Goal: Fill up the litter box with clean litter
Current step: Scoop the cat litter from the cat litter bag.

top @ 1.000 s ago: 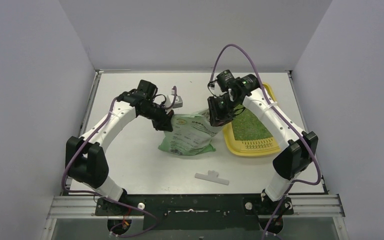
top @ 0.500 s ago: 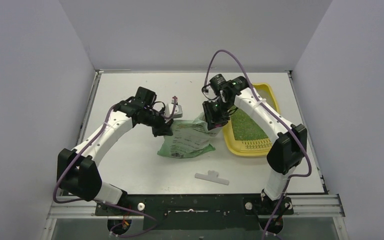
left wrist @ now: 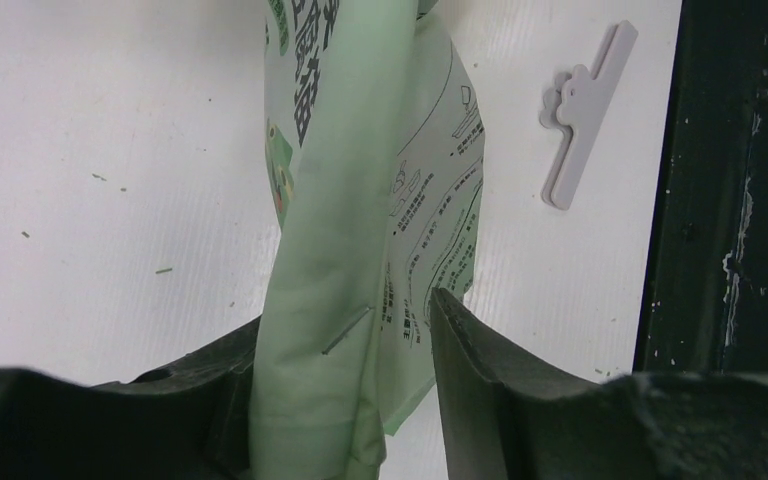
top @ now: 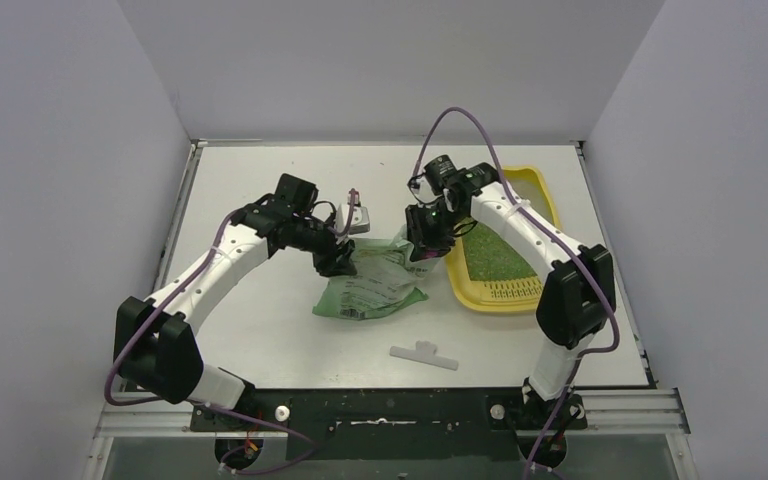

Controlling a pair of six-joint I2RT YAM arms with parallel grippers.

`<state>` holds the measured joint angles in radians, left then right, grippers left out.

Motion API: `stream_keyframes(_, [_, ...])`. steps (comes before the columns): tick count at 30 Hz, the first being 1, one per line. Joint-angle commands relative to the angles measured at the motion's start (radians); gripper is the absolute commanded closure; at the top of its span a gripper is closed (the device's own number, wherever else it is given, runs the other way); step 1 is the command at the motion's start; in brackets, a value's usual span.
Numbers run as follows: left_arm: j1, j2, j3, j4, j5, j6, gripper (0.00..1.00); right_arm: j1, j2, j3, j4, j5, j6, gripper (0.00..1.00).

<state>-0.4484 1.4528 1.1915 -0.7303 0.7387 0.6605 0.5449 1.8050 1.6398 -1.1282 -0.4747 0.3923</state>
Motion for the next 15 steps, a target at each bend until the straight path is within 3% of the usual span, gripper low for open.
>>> stream_keyframes(1, [-0.028, -0.029, 0.056, 0.064, 0.051, -0.015, 0.59, -0.006, -0.059, -0.063, 0.139, -0.105, 0.063, 1.0])
stream_keyframes(4, [-0.043, -0.014, 0.068, 0.021, 0.027, 0.011, 0.66, -0.02, -0.074, -0.099, 0.188, -0.151, 0.084, 1.0])
stream_keyframes(10, [-0.059, -0.001, 0.073, 0.022, -0.014, 0.004, 0.98, -0.047, -0.116, -0.195, 0.357, -0.29, 0.154, 1.0])
stream_keyframes(15, [-0.059, -0.005, 0.062, 0.036, -0.031, -0.003, 1.0, -0.103, -0.169, -0.274, 0.507, -0.415, 0.232, 1.0])
